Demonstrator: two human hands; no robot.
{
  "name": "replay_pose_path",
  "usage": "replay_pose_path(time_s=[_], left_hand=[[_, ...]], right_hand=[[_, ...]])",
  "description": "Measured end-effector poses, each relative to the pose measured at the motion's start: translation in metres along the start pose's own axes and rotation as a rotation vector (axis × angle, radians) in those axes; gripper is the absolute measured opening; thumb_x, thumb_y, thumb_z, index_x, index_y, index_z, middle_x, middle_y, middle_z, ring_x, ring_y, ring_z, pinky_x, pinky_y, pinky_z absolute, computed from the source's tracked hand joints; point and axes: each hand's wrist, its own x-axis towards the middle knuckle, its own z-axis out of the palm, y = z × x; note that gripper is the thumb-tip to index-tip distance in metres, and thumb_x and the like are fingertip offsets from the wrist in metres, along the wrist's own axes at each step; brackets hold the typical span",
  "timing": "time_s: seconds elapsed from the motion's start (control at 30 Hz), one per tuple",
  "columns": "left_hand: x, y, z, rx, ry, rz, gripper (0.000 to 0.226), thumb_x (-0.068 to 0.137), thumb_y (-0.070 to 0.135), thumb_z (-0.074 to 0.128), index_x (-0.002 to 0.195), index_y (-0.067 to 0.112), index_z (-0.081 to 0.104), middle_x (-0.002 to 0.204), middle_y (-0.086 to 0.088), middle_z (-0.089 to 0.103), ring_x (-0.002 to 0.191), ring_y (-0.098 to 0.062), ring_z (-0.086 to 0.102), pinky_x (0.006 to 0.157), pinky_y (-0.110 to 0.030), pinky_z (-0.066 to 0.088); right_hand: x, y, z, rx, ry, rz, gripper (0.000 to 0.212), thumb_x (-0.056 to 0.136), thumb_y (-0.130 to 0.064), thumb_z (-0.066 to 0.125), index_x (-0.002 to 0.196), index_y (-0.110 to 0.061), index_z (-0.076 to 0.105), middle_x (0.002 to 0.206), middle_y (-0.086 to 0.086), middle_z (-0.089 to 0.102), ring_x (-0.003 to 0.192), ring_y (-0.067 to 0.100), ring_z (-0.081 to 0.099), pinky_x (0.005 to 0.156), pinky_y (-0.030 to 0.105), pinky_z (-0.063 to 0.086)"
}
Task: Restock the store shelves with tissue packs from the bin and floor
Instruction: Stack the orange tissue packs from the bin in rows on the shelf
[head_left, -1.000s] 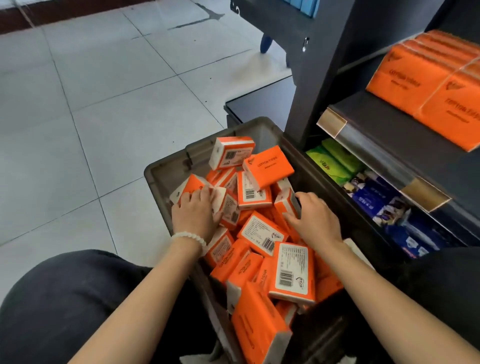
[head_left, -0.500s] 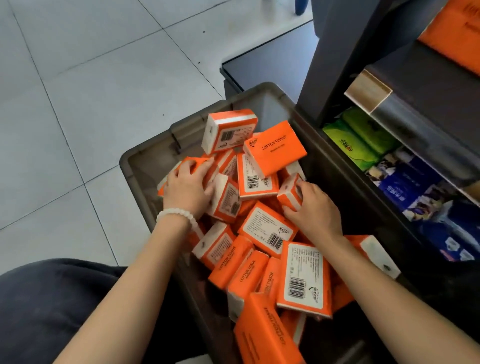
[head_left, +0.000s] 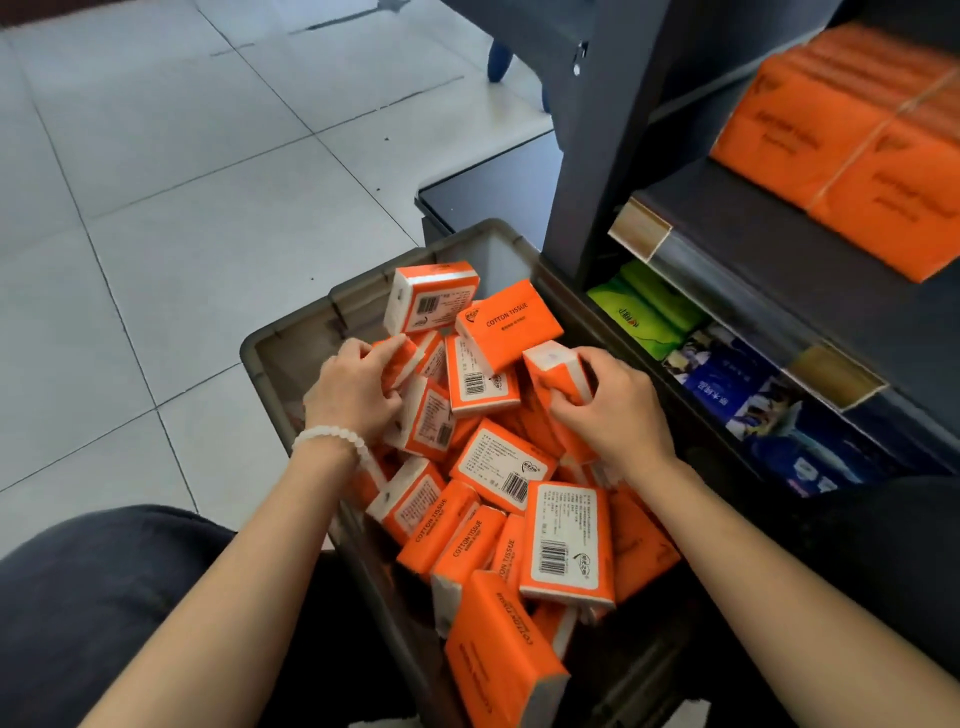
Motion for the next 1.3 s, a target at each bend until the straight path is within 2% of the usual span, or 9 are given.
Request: replay_pose_path(time_s=[0.13,0.27,0.4,0.57,0.7,0.8,0.93,1.13,1.3], left_hand=[[-0.019,0.043,-0.025,-0.06,0.049,0.169,0.063,0.083,0.032,0.066,0.139,0.034,0.037,0.123,-0.005,0.048,0.108,-0.025,0.052,0.086,-0.042,0.051],[-0.044,0.105,-0.05,-0.078,0.105,0.347,0.063,0.083,0.029,0.067,0.139,0.031,0.039,0.13,-0.008,0.047,0.117,-0.028,0.048,0.092,-0.04,0.043],[-0.064,0.176,-0.069,-0.102,0.156,0.501,0.064,0.081,0.027,0.066,0.138,0.032,0.039,0.118,-0.006,0.049,0.107,-0.026,0.051,0.086,-0.036,0.043],[-0.086,0.27,-0.079,-0.166,0.137,0.674,0.065,0.078,0.022,0.064,0.138,0.031,0.04,0.118,-0.006,0.049,0.106,-0.028,0.052,0.083,-0.04,0.047],[-0.102,0.332,-0.07,-0.185,0.114,0.78,0.065,0.077,0.02,0.065,0.138,0.029,0.043,0.117,-0.007,0.05,0.105,-0.03,0.053,0.082,-0.041,0.048],[-0.106,0.366,-0.057,-0.17,0.071,0.821,0.065,0.077,0.021,0.065,0.137,0.031,0.043,0.116,-0.006,0.05,0.106,-0.03,0.052,0.082,-0.045,0.049],[-0.107,0.401,-0.041,-0.145,0.045,0.854,0.065,0.078,0.022,0.063,0.138,0.032,0.04,0.119,-0.005,0.049,0.109,-0.03,0.05,0.084,-0.043,0.048],[-0.091,0.429,-0.025,-0.115,0.015,0.842,0.06,0.082,0.023,0.06,0.137,0.028,0.038,0.131,-0.001,0.047,0.115,-0.027,0.05,0.087,-0.044,0.047],[-0.077,0.436,-0.022,-0.083,0.003,0.776,0.05,0.083,0.029,0.059,0.131,0.024,0.046,0.128,-0.002,0.048,0.115,-0.027,0.047,0.088,-0.04,0.046]], right_hand=[[-0.014,-0.008,-0.039,-0.002,0.066,-0.033,0.039,0.079,-0.033,0.069,0.114,-0.017,0.06,0.1,0.003,0.066,0.092,0.02,0.061,0.073,0.027,0.045],[-0.035,-0.004,-0.097,-0.001,0.199,-0.007,0.045,0.076,-0.031,0.07,0.117,-0.016,0.061,0.108,0.006,0.067,0.098,0.025,0.061,0.083,0.034,0.048],[-0.063,0.01,-0.168,-0.014,0.318,0.044,0.048,0.074,-0.029,0.072,0.119,-0.017,0.061,0.112,0.007,0.067,0.104,0.025,0.06,0.088,0.033,0.045],[-0.102,0.038,-0.258,-0.019,0.396,0.126,0.048,0.072,-0.027,0.072,0.119,-0.022,0.061,0.109,0.001,0.067,0.101,0.018,0.061,0.082,0.028,0.047],[-0.127,0.07,-0.307,-0.06,0.423,0.23,0.053,0.071,-0.026,0.072,0.122,-0.02,0.059,0.114,0.003,0.065,0.104,0.021,0.06,0.088,0.036,0.05],[-0.137,0.095,-0.326,-0.075,0.416,0.285,0.052,0.071,-0.025,0.071,0.121,-0.019,0.06,0.112,0.003,0.067,0.103,0.02,0.06,0.088,0.034,0.049],[-0.137,0.126,-0.342,-0.116,0.365,0.333,0.049,0.071,-0.027,0.071,0.118,-0.021,0.061,0.107,0.003,0.067,0.098,0.02,0.06,0.083,0.036,0.051],[-0.122,0.159,-0.348,-0.079,0.379,0.398,0.053,0.077,-0.03,0.067,0.127,-0.027,0.052,0.116,0.0,0.063,0.108,0.022,0.056,0.087,0.035,0.048],[-0.116,0.17,-0.337,-0.277,0.376,0.365,0.041,0.085,-0.036,0.06,0.125,-0.027,0.054,0.122,-0.002,0.059,0.11,0.023,0.056,0.084,0.034,0.046]])
